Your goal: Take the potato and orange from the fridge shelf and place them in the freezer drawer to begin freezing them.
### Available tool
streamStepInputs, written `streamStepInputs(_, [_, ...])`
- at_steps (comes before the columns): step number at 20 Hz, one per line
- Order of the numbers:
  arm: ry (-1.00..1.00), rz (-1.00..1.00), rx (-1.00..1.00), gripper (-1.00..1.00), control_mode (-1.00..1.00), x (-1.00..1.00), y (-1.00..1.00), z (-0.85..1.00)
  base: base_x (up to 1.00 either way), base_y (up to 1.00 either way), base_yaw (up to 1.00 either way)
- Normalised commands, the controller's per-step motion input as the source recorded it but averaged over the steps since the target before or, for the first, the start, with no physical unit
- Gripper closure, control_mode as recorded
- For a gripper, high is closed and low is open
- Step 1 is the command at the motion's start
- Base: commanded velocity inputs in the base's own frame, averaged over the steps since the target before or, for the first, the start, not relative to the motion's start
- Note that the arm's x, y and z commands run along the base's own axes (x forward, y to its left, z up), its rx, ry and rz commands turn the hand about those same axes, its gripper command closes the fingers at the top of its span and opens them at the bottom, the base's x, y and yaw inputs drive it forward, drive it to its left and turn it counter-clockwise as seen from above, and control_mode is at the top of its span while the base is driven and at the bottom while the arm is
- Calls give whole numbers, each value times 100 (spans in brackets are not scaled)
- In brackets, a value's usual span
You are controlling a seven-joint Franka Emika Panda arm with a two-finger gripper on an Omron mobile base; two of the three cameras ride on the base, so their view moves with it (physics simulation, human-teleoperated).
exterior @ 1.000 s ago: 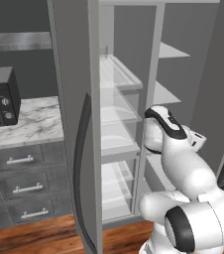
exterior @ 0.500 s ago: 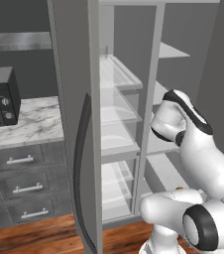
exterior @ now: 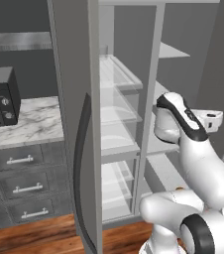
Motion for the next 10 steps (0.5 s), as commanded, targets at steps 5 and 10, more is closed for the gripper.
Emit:
streamStepInputs(5, [16, -28, -59, -100, -100, 0, 12, 47, 0, 0, 0])
streamStepInputs(10, [20, -27, -56, -100, -100, 0, 5, 75, 0, 0, 0])
